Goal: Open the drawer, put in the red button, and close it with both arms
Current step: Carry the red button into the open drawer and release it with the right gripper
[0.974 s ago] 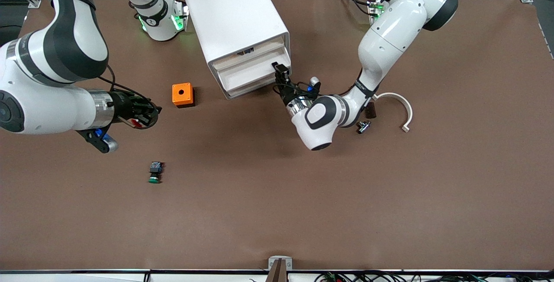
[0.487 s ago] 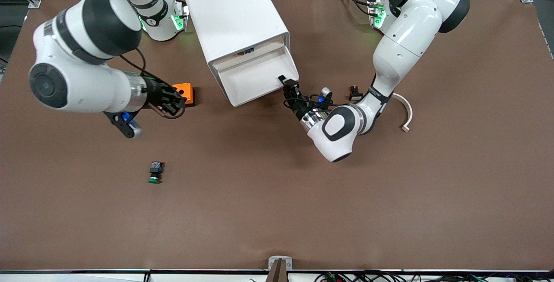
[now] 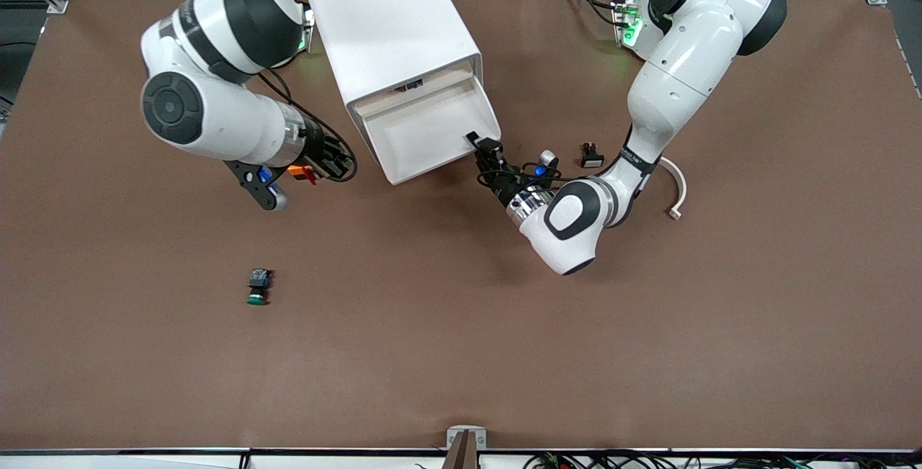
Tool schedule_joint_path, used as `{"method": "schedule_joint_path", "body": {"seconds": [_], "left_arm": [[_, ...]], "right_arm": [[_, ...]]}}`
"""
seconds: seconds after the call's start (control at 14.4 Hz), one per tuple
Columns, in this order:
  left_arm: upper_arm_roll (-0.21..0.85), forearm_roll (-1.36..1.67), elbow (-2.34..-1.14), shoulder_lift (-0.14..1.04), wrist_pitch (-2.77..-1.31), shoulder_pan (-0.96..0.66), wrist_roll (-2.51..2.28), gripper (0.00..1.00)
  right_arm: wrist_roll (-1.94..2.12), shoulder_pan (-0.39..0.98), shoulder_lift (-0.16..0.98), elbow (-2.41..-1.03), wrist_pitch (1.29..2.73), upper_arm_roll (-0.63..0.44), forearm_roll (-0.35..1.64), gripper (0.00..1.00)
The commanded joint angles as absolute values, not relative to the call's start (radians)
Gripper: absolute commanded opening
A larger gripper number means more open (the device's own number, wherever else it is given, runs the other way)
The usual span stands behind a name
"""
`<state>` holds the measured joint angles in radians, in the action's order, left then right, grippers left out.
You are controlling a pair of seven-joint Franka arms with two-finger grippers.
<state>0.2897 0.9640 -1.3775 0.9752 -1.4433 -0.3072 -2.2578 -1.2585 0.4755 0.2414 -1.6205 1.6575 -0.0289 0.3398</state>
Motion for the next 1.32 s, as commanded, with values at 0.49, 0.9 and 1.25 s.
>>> {"method": "schedule_joint_path", "body": {"seconds": [0.49, 0.9, 1.25], "left_arm": [[0.290, 0.983, -1.378, 0.966, -1.463, -0.284, -2.194, 1.00], [0.272, 0.976, -1.304, 0.965, -1.456, -0.276, -1.924, 1.00], [0.273, 0.862, -1.221, 0.959, -1.442, -0.273, -1.673, 1.00]], "right_arm": [[-1.621, 0.750, 0.192, -1.847, 2.015, -0.038, 0.356, 0.00], [-1.730, 0.842, 0.190, -1.976, 2.261, -0.038, 0.356, 0.00], [-1.738, 0.864, 0.201, -2.020, 2.370, -0.038, 0.356, 0.00]]}}
